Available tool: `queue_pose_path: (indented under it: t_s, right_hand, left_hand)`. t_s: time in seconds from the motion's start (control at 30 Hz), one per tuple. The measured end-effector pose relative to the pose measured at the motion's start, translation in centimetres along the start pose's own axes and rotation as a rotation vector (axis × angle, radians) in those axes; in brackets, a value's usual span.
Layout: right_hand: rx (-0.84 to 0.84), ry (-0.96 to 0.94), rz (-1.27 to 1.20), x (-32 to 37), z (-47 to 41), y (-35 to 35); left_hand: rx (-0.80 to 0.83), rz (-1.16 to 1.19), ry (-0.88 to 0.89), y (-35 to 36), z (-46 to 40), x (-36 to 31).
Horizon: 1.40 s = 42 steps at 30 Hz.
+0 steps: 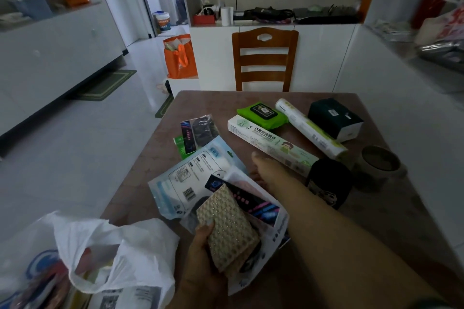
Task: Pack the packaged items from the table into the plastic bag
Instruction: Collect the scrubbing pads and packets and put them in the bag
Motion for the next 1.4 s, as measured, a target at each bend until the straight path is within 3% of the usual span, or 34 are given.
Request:
queue_pose_path:
  t_s: [0.07,0.17,0.23,0.3,0.4,0.47,0.63,0.83,0.93,1.07,1.13,1.2,1.3,1.4]
  right_hand:
    - [-0.005,0.003,0.135,0.3,-1.0,1.6]
    - [0.073,0.119,0.161,-0.1,-1.8,3.9]
    - [0.053,0.086,0.189,-0.2,-2.4,4.5]
    - [0.048,-0.002,0.062,0.5,-2.5,4.7]
    - [0.111,-0.117,-0.339,3.4,-1.3,3.8]
    - [0.117,-0.235,-0.476,6.1,0.7,1.6]
    - [-0.15,-0.573,-0.321,10.5,6.8,-6.5]
    - [-0.108,-0.75,-0.417,9.6,12.5,-13.5]
    - [-0.098,-0.763,-0.628,8.5,13.7,-15.8]
    - [-0.077,-0.727,-0.846,6.7,14.4,-17.0]
    - [-0.128,-0.68,-0.764,5.7,14.3,-16.4]
    - [-0.106,-0.587,-0.638,4.4,13.8,-14.5]
    - [0.055,-0.383,-0.508,2.0,13.0,-10.4]
    - [0.171,-0.238,-0.436,-0.2,13.4,-7.1]
  left_hand:
    - [-0.026,0.005,0.0,-0.3,0.3,0.1]
    - [-0.017,0.029,0.023,-0.4,0.6,-0.1]
    - [-0.033,0.025,0.016,-0.5,0.6,-0.2]
    - [-0.054,0.001,0.004,-0.6,0.5,-0.3]
    - [-0.041,-0.005,0.0,-0.4,0.8,-0.5]
    - [0.001,0.013,0.005,0.0,1.2,-0.5]
    - [0.164,-0.138,0.042,1.0,2.3,-1.7]
    - [0.446,-0.222,0.108,4.8,4.4,-4.9]
    - [0.443,-0.191,0.082,5.5,5.4,-5.6]
    - [0.233,-0.089,0.152,4.2,5.4,-6.2]
    - [0.183,-0.019,0.184,3.4,5.1,-6.8]
    - [0.23,-0.031,0.171,3.4,5.5,-7.2]
    - [0.396,-0.115,0.1,4.6,6.1,-7.2]
    - [0.461,-0.221,0.1,5.2,6.2,-7.2]
Point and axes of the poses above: each hand's wrist, its own z-axis away from the middle knuckle, its own y-axis out of the palm, x = y × z, the point moved 4 cm from there along -z, towards the middle knuckle, and after that the axes turned 12 degrees about y, right-handed, at the moved point
